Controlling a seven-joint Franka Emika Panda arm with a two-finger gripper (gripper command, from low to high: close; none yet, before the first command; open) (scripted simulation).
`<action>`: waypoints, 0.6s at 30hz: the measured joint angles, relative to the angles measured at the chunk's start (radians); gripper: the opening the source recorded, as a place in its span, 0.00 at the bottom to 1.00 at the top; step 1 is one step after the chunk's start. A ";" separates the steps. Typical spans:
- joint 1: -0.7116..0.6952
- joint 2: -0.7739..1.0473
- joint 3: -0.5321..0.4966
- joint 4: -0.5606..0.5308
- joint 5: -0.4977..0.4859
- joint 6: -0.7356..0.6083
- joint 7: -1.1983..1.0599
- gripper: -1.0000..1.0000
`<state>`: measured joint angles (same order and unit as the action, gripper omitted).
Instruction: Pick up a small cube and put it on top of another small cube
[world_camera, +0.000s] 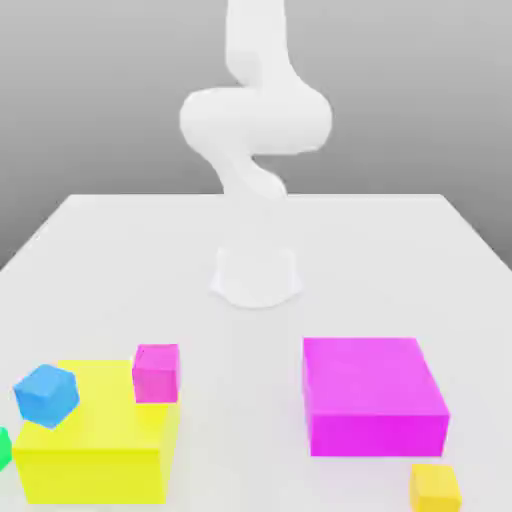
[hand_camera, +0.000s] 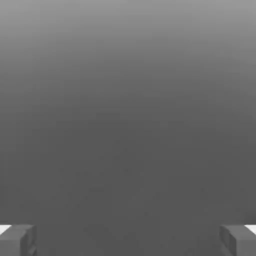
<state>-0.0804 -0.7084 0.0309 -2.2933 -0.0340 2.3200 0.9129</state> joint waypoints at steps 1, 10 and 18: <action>-0.034 0.040 0.013 0.003 -0.015 0.009 0.049 0.50; -0.267 0.373 0.066 0.028 -0.153 0.077 0.466 0.50; -0.401 0.660 0.019 0.048 -0.217 0.144 0.792 0.50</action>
<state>-0.4816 -0.0479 0.0503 -2.2451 -0.2507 2.4640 1.7052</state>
